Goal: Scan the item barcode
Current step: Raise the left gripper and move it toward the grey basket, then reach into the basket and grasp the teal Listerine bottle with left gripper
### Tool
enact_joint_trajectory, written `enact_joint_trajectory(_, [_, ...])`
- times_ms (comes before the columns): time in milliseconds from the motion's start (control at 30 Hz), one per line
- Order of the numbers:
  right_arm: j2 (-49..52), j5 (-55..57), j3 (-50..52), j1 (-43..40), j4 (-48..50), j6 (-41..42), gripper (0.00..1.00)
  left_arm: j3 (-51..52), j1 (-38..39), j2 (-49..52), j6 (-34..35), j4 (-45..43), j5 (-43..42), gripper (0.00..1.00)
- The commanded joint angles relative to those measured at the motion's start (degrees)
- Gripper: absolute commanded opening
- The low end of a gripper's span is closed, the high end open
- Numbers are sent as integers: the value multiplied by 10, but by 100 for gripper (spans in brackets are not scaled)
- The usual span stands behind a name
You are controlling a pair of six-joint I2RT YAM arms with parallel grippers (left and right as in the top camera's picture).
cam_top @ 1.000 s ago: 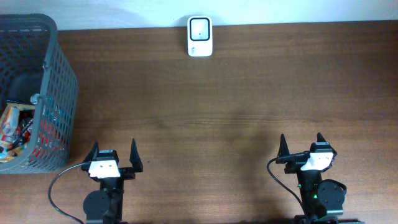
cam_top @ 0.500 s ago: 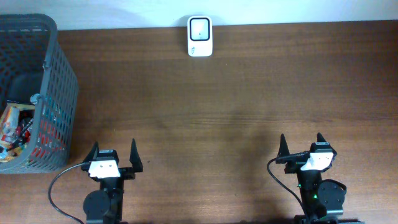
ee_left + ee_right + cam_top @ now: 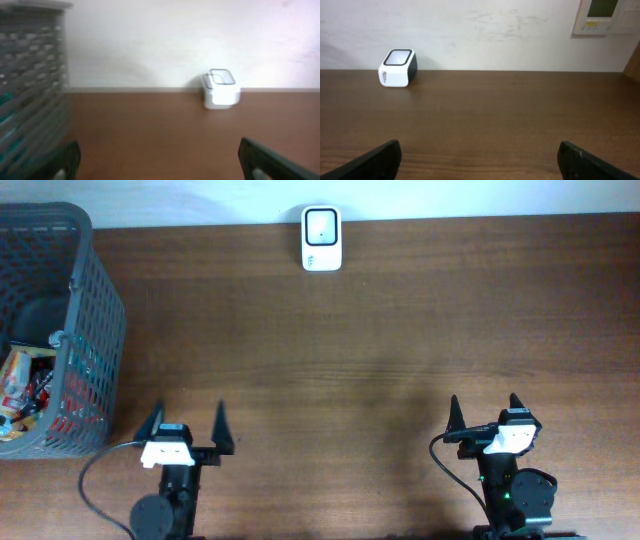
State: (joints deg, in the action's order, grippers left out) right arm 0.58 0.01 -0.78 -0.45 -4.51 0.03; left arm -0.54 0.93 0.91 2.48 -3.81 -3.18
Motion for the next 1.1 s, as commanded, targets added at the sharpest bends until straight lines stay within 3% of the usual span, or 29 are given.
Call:
enact_joint_trajectory(0, [-2, 7, 5, -3, -2, 4, 98, 0, -2, -5, 22, -195, -250, 99])
enact_joint_trajectory(33, [-2, 7, 5, -3, -2, 4, 99, 0, -2, -5, 22, -304, -239, 99])
enact_joint_trajectory(100, [-2, 7, 5, -3, -2, 4, 98, -16, -2, -5, 22, -364, -209, 99])
enact_joint_trajectory(200, [-2, 7, 5, -3, -2, 4, 98, -80, -3, -1, 16, -304, -210, 99])
enact_joint_trajectory(267, [-2, 7, 5, -3, -2, 4, 98, -155, -3, 24, -36, -217, -208, 99])
enact_joint_trajectory(333, [-2, 7, 5, -3, -2, 4, 99, -254, -3, 76, -47, -72, -142, 99])
enact_joint_trajectory(400, [-2, 7, 5, -3, -2, 4, 98, -411, -3, 182, -60, 149, -104, 99])
enact_joint_trajectory(467, [-2, 7, 5, -3, -2, 4, 98, -528, -2, 287, -82, 277, -166, 99])
enact_joint_trajectory(533, [-2, 7, 5, -3, -2, 4, 98, -593, -2, 356, -82, 321, -246, 99])
enact_joint_trajectory(600, [-2, 7, 5, -3, -2, 4, 99, -638, -3, 408, -85, 321, -190, 99])
enact_joint_trajectory(633, [-2, 7, 5, -3, -2, 4, 98, -674, -3, 440, -54, 344, -124, 99])
enact_joint_trajectory(700, [-2, 7, 5, -3, -2, 4, 99, -822, -3, 550, -32, 475, -19, 99])
enact_joint_trajectory(733, [-2, 7, 5, -3, -2, 4, 99, -967, -3, 649, -34, 603, 36, 99])
enact_joint_trajectory(833, [-2, 7, 5, -3, -2, 4, 99, -1193, -3, 807, -35, 742, 65, 99])
enact_joint_trajectory(933, [-2, 7, 5, -3, -2, 4, 98, -1281, -23, 884, 38, 767, 143, 99])
enact_joint_trajectory(1067, [-2, 7, 5, -3, -2, 4, 98, -1355, -193, 946, 154, 785, 145, 99])
